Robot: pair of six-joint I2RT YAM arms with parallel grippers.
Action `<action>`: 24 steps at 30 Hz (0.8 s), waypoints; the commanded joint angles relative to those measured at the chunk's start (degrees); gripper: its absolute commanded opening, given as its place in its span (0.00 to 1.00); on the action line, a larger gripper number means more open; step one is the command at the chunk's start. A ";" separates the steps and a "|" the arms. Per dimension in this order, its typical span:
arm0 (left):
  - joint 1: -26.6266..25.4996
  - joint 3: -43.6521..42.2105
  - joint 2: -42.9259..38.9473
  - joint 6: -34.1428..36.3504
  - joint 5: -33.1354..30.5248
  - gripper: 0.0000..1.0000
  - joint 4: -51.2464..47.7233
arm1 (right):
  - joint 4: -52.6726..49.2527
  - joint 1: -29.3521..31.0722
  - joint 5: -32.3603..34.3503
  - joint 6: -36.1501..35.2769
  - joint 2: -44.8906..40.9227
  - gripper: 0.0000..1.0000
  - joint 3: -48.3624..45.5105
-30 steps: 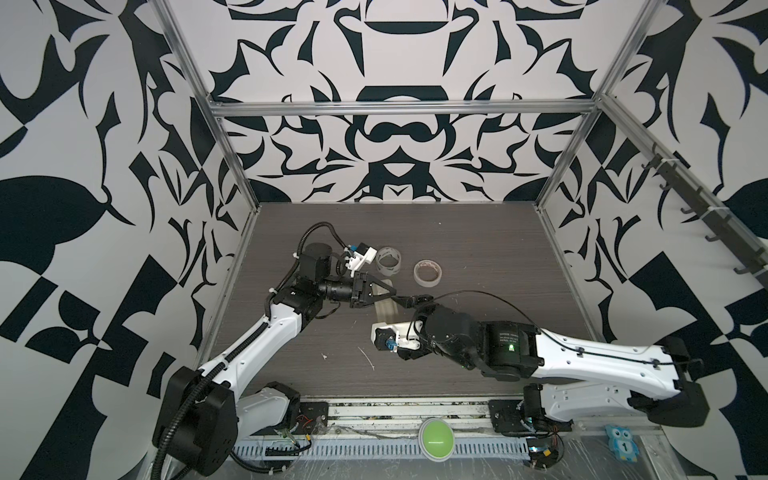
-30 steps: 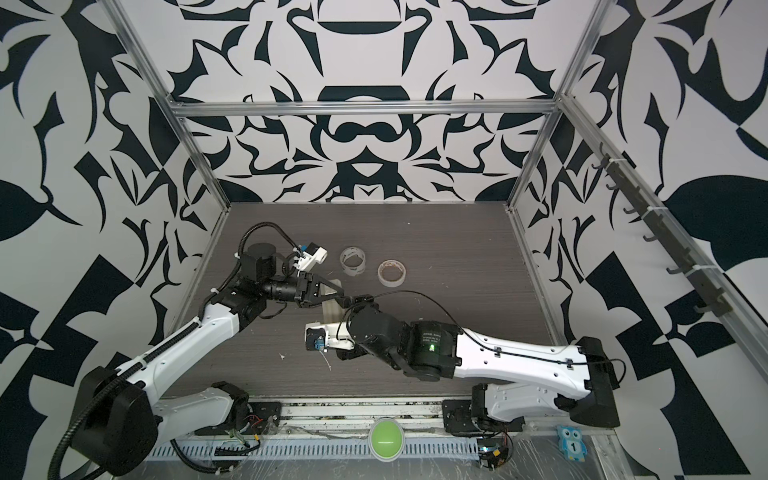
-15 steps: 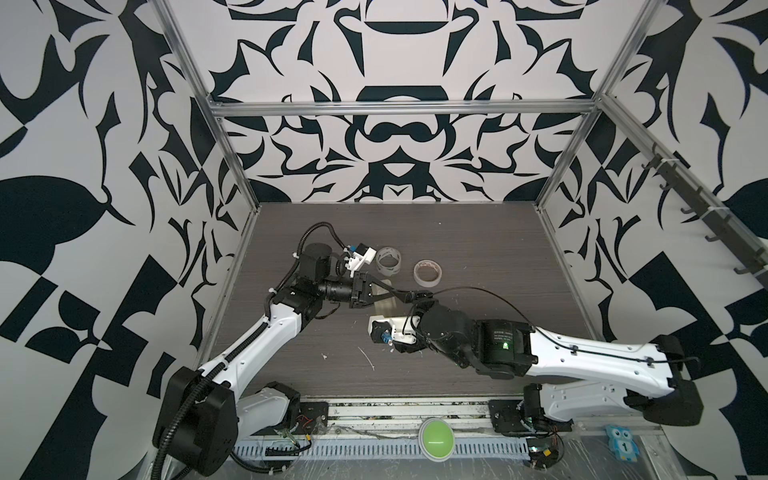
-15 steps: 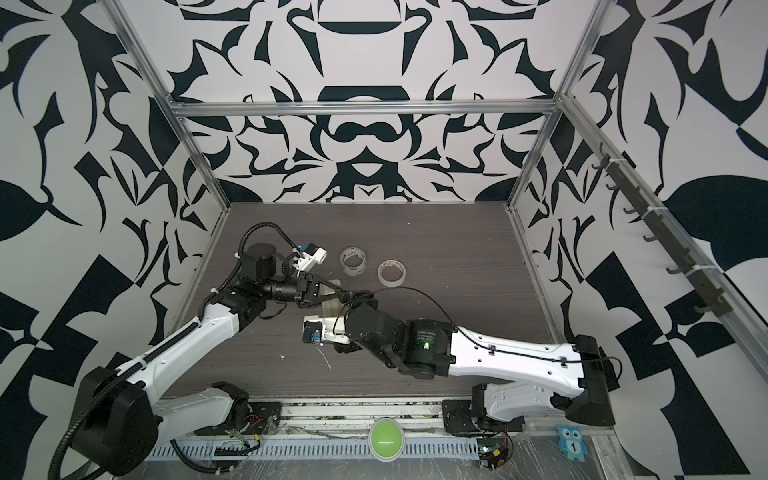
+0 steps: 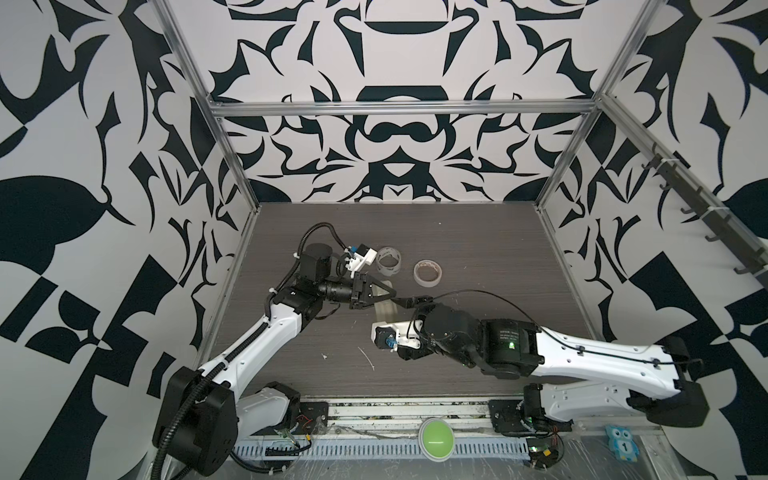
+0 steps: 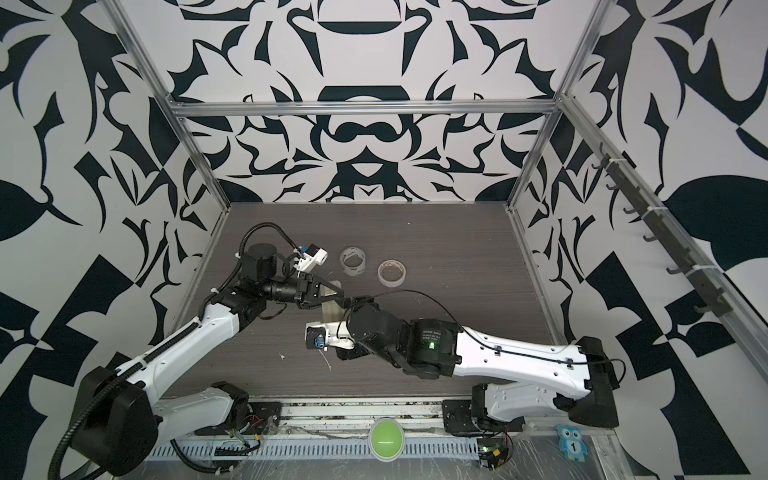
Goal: Load the batteries into the remote control
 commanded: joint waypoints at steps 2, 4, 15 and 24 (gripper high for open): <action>-0.11 -0.28 -1.00 -0.34 1.78 0.00 0.74 | -0.97 -0.41 -0.67 0.80 0.95 0.77 2.09; -0.04 -0.37 -1.21 -0.30 1.78 0.00 0.74 | -1.19 -0.53 -0.32 0.77 1.29 0.77 2.16; -0.08 -0.52 -1.72 -0.16 1.72 0.00 0.56 | -4.31 -0.93 -0.35 0.33 2.49 0.78 3.26; -0.06 -0.37 -1.65 -0.18 1.69 0.00 0.48 | -6.19 -2.80 0.00 2.15 5.81 0.78 5.54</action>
